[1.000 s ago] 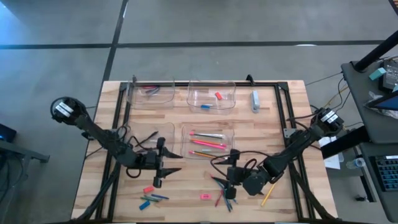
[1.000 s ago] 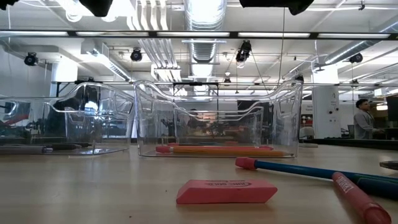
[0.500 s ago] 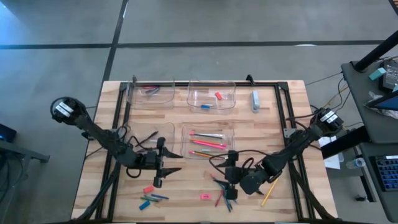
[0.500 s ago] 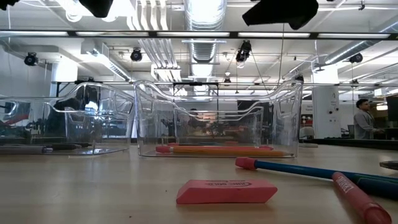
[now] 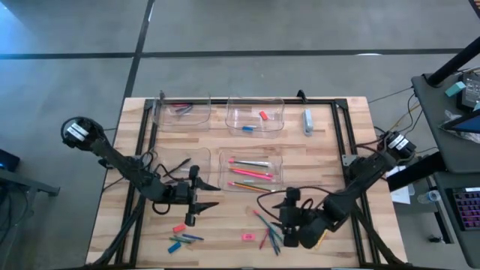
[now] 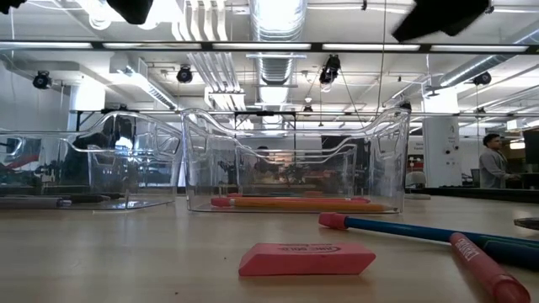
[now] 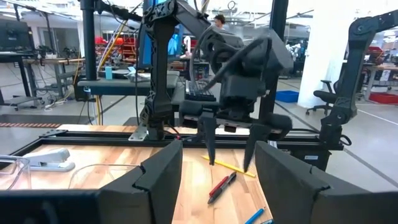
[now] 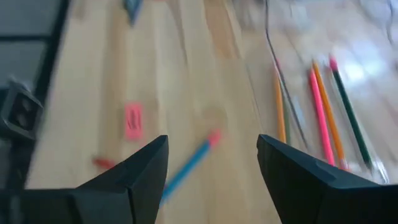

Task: Sort crayons/erasers/pens/pencils in bins
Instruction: Put the yellow pencil into the bottom right transparent bin

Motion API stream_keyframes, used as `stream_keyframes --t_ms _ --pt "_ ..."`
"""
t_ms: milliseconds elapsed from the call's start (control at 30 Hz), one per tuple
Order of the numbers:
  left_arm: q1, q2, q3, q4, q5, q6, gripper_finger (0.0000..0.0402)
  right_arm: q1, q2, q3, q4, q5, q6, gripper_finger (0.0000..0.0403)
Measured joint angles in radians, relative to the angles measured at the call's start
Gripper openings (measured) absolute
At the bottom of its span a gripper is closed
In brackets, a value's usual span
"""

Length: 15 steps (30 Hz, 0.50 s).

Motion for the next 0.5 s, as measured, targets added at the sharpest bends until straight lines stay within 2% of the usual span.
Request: stream_keyframes --t_ms 167,267,500 --pt "0.000 0.000 0.000 0.000 0.000 -0.001 0.0187 0.055 -0.002 -0.041 -0.126 -0.009 0.195 0.0233" --pt "0.000 0.000 0.000 0.000 0.000 -0.001 0.0187 0.078 -0.002 -0.089 -0.159 -0.067 0.323 0.0232" --pt "0.000 0.000 0.000 -0.001 -0.001 -0.001 0.0187 0.146 -0.002 -0.199 -0.195 -0.082 0.476 0.0233"
